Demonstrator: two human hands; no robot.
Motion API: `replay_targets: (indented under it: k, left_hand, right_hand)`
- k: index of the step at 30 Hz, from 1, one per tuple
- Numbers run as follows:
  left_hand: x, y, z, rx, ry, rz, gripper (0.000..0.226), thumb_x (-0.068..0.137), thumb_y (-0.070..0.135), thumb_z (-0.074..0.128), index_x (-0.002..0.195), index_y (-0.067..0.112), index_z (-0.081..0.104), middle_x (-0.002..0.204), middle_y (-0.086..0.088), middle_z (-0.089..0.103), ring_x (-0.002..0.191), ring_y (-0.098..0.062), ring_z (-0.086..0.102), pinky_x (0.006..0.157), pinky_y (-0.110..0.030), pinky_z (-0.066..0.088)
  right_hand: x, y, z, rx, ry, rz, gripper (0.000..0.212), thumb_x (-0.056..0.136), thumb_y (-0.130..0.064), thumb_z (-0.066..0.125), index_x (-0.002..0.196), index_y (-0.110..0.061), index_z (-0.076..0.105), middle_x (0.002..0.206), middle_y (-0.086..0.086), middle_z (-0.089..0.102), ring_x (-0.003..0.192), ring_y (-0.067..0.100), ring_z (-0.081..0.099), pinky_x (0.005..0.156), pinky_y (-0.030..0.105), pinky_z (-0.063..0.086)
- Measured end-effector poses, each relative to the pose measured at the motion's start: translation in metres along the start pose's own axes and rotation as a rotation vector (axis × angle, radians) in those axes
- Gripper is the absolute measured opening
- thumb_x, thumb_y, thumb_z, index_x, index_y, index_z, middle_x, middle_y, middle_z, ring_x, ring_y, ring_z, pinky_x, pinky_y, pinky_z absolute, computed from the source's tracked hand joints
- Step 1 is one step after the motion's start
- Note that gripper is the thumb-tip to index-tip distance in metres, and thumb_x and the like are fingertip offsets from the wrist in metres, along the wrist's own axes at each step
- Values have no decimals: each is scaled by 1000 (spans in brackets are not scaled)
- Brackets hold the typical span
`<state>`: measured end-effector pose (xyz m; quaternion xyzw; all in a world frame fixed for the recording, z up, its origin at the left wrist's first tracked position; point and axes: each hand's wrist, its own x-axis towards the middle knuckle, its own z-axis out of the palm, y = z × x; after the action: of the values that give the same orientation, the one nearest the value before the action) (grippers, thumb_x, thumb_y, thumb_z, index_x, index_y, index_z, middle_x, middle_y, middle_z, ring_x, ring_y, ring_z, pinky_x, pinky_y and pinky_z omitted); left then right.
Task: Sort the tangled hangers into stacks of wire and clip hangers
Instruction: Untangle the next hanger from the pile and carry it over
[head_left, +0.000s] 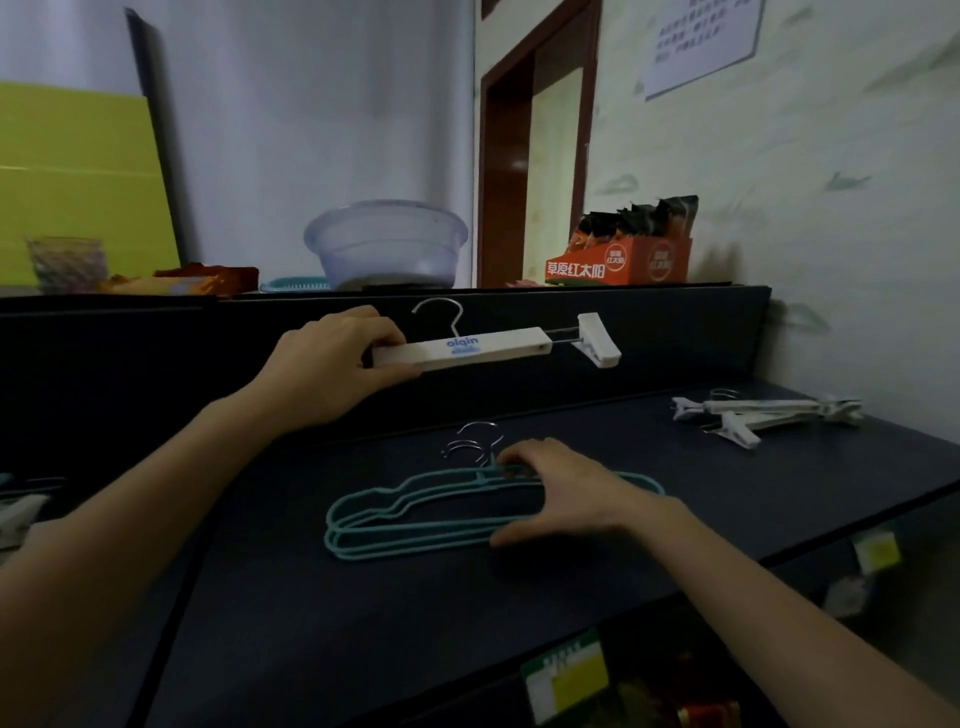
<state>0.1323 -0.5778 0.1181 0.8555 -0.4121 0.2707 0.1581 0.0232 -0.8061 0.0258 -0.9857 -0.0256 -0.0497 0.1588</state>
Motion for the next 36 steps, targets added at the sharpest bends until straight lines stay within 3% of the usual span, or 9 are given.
replay_targets:
  k: [7,12,18,23,26,32,36]
  left_hand:
    - [23,19,29,28,-38,-29,37,80,53,55,109,29,58,97,15,49,83,-11,52,63,-28,34]
    - [54,59,62,19,-53,-9,36,80,53,56,108,31,59,99,15,50,82,-10,52,64,-28,34]
    - [105,142,120,-31,-105,65,36,82,53,53,108,29,58,98,15,49,77,-5,49,56,-18,33]
    - [151,218,177,-78,-135,70,37,84,54,51,107,26,58,99,10,52,77,-6,49,61,-23,41]
    - [177,262,213,-68,-144,29,35,86,49,52,105,21,59,100,5,53,77,-11,51,65,-26,44]
    - [215,318,264,-32,-219,-90,35,87,46,52,103,16,59,104,-1,54,79,-15,50,65,-29,39]
    - [222,334,282,46,-296,-128,35,88,46,51,99,14,59,104,-4,56,83,-19,53,66,-30,40]
  right_hand:
    - [24,25,7,-79,-77,-180,87,58,-76,64,129,-30,41,131,-13,41,113,6,36,101,30,36]
    - [5,64,-19,-101,-76,-227,78,74,-71,53,135,-26,37,139,-8,39,124,10,34,103,31,34]
    - [-61,169,-78,-136,5,-154,52,84,-62,47,129,-36,44,130,-17,48,117,1,42,97,29,40]
    - [-113,266,-126,-136,68,30,42,82,-61,48,121,-43,50,125,-23,52,113,-4,47,97,28,42]
    - [-134,313,-143,-120,84,73,42,78,-67,46,114,-48,52,116,-28,54,106,-12,47,94,21,43]
    - [-151,374,-158,-82,132,78,31,71,-72,44,97,-58,49,100,-30,60,97,-12,54,89,28,49]
    - [-148,395,-163,-66,141,55,26,73,-69,46,96,-58,49,98,-30,62,94,-13,55,86,26,49]
